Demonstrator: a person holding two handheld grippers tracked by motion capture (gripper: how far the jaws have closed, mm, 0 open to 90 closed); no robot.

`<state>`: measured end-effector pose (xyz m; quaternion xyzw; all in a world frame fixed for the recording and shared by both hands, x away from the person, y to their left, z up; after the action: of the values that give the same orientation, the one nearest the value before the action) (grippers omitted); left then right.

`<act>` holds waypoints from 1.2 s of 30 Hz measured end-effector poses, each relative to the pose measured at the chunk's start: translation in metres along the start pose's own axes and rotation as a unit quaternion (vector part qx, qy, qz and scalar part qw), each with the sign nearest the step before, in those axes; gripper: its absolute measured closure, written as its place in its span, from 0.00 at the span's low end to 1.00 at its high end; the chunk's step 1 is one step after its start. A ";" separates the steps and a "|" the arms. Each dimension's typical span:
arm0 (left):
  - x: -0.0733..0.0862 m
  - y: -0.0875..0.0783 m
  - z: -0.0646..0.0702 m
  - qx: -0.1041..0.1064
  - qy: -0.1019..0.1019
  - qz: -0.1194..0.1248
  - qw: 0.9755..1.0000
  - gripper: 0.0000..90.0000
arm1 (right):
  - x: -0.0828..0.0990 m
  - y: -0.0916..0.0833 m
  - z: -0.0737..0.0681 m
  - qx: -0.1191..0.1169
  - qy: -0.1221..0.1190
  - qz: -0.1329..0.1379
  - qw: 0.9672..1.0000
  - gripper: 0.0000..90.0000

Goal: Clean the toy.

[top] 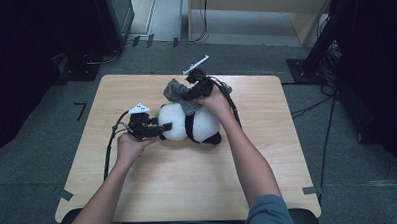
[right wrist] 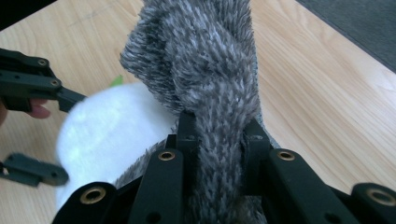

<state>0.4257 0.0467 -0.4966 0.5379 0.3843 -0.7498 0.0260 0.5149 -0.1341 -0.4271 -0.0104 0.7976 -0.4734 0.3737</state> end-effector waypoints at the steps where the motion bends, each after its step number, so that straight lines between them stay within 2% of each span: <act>1: 0.000 0.000 0.000 0.001 0.000 -0.002 1.000 0.44 | 0.001 -0.003 0.003 0.002 0.001 0.003 1.000 0.84; 6: 0.000 0.000 0.000 0.000 -0.001 0.001 1.000 0.44 | 0.009 -0.016 0.019 0.012 0.015 0.011 1.000 0.84; 11: 0.000 0.000 0.000 0.000 -0.001 0.001 1.000 0.44 | 0.014 -0.028 0.032 0.019 0.021 0.018 0.999 0.84; 17: 0.000 0.000 0.000 0.002 -0.001 0.000 1.000 0.44 | 0.021 -0.041 0.046 0.025 0.042 0.021 0.999 0.84; 22: 0.000 0.000 0.000 0.002 -0.002 -0.001 1.000 0.44 | 0.028 -0.050 0.057 0.033 0.050 0.028 0.998 0.84; 28: 0.001 0.000 -0.001 0.003 -0.003 -0.001 1.000 0.44 | 0.039 -0.058 0.066 0.044 0.061 0.028 0.997 0.84; 31: 0.001 0.000 -0.001 0.002 -0.004 -0.001 1.000 0.44 | 0.043 -0.062 0.068 0.049 0.060 0.024 0.997 0.84; 36: 0.001 0.000 -0.001 0.002 -0.004 -0.001 1.000 0.44 | 0.042 -0.071 0.064 0.049 0.058 0.045 0.996 0.84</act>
<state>0.4258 0.0474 -0.4970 0.5344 0.3833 -0.7529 0.0262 0.4992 -0.2371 -0.4149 0.0714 0.7933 -0.4945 0.3479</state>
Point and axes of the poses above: each handheld gripper's, and its own axes: y roughly forward along the jaws, x roughly out of its underside, z roughly to its right, the point moved 5 cm from there along y, roughly forward along the jaws, and after that the axes turned 13 degrees about y, right-handed, at the moved point
